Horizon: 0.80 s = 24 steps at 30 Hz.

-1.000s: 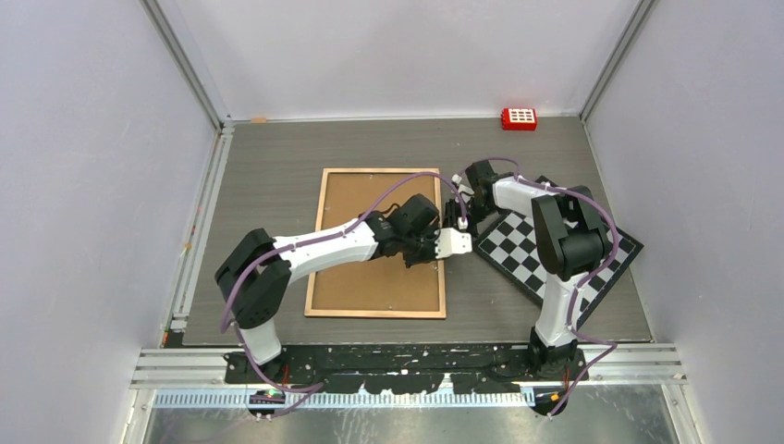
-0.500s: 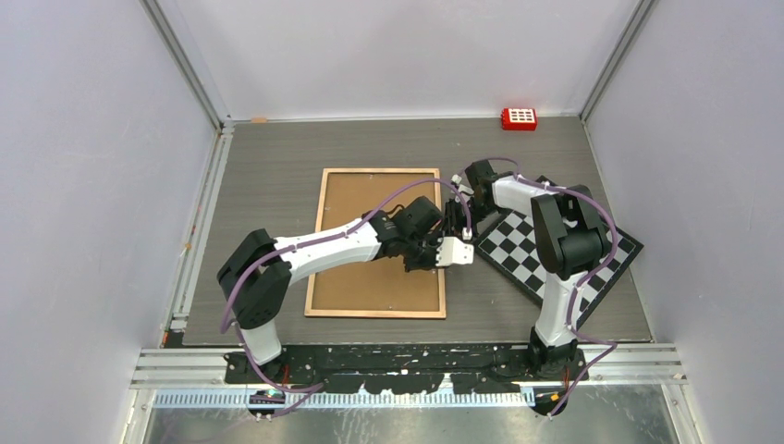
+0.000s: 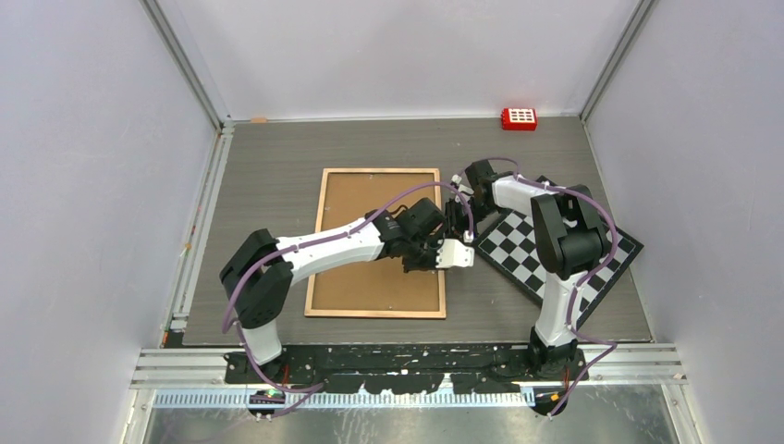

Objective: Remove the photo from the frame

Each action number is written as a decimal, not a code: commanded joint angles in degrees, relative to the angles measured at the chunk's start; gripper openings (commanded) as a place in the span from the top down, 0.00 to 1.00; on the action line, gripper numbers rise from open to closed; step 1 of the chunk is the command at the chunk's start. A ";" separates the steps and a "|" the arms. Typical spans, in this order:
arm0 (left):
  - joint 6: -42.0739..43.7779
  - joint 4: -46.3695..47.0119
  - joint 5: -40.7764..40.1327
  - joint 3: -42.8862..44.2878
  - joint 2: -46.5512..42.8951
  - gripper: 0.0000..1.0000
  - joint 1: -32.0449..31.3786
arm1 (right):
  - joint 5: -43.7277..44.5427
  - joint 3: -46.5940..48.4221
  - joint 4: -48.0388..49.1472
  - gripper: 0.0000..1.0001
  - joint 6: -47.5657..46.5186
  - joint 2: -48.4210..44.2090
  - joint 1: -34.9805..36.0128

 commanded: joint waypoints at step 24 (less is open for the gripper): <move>-1.30 -4.79 -8.89 1.75 -1.96 1.00 0.73 | 2.09 -0.46 0.22 0.86 -0.75 -0.77 -0.09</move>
